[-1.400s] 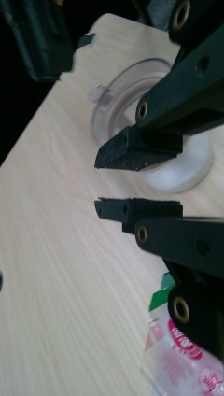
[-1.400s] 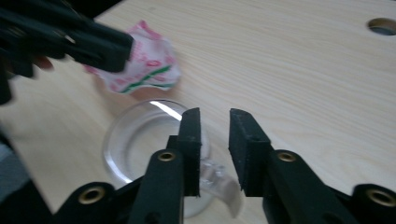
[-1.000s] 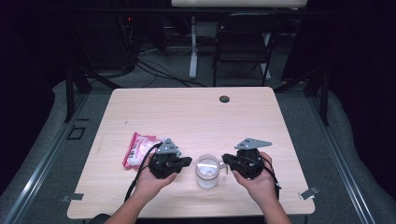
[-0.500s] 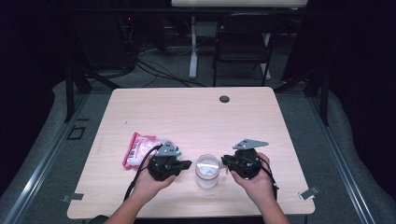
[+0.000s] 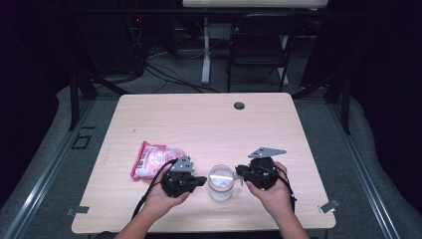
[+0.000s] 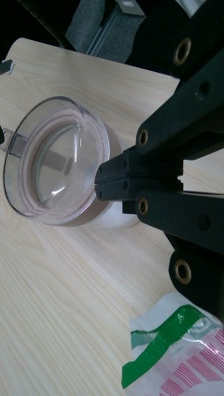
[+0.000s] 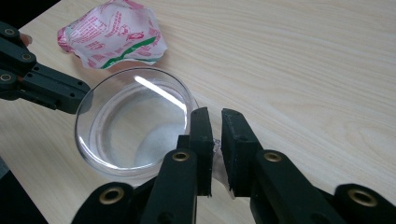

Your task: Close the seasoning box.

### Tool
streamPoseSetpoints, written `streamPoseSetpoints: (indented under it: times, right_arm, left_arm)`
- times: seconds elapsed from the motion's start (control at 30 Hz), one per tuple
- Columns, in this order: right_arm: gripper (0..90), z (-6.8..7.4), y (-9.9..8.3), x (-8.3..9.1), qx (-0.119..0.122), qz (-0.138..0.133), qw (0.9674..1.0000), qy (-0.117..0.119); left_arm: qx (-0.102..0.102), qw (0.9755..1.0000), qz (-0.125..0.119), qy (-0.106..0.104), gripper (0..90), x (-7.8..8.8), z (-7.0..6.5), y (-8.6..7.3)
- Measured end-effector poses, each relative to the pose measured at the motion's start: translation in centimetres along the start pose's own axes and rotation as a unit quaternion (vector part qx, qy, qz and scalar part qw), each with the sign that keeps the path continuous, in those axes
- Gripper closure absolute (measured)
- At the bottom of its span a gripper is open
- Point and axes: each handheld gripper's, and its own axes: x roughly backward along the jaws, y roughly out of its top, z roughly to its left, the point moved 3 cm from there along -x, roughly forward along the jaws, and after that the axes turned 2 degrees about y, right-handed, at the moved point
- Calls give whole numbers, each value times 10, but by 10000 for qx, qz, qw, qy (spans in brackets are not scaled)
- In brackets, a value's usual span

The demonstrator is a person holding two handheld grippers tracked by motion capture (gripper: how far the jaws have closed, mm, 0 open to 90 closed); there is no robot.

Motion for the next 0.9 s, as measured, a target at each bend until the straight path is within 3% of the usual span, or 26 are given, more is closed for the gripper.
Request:
streamPoseSetpoints:
  times: [0.53, 0.9]
  right_arm:
    - [851, -2, 1, 0, -22, 22, 10000, 63]
    - [851, -2, 1, 0, 13, 35, 10000, 26]
  left_arm:
    - [-101, 9997, 172, -155, 900, -7, -1, -5]
    - [-107, 9997, 121, -166, 900, -7, -3, -5]
